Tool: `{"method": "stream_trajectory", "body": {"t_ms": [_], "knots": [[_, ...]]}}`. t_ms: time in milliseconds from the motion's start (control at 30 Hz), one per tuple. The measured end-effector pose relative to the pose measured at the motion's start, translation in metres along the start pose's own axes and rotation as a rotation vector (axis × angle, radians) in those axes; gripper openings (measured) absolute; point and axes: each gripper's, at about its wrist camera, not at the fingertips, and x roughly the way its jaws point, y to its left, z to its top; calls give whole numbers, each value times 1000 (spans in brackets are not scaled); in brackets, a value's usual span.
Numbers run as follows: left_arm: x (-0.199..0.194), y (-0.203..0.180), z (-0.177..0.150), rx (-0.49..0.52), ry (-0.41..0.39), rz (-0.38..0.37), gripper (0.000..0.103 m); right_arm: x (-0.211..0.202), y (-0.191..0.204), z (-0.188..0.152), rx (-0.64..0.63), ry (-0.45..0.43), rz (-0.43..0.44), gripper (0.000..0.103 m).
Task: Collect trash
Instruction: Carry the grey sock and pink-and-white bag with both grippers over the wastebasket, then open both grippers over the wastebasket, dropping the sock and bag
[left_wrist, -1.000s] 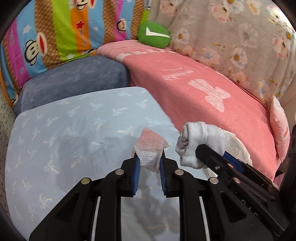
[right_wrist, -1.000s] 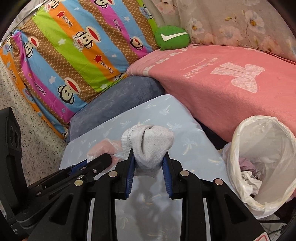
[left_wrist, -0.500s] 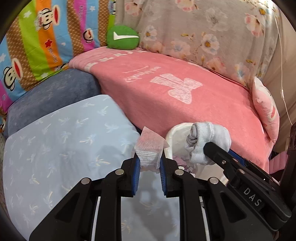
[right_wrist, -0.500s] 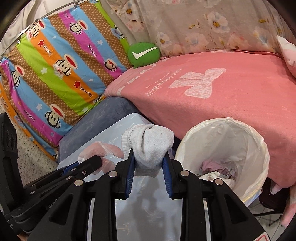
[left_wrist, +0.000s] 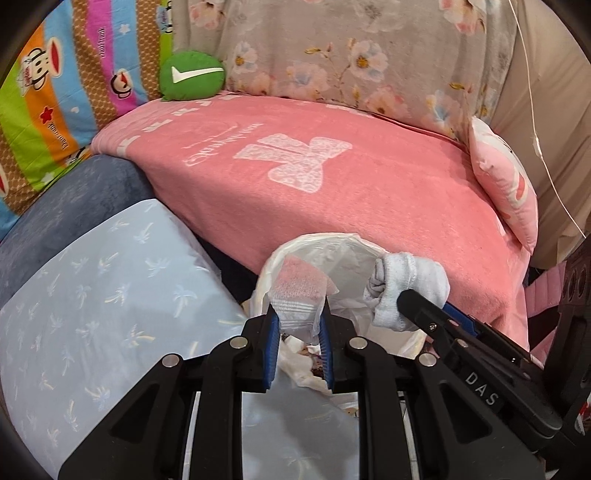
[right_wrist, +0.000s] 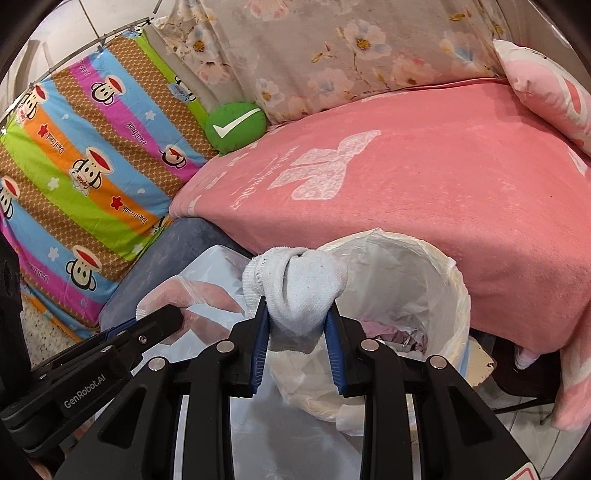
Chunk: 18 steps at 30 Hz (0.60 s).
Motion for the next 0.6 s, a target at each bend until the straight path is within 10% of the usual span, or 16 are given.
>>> {"method": "stream_trajectory", "body": {"t_ms": [400, 600], "knots": [[13, -22, 7, 25, 20, -51, 22, -1, -33, 0, 38, -1, -26, 29], [12, -19, 10, -1, -14, -33, 51, 0, -35, -2, 44, 3, -32, 29]]}}
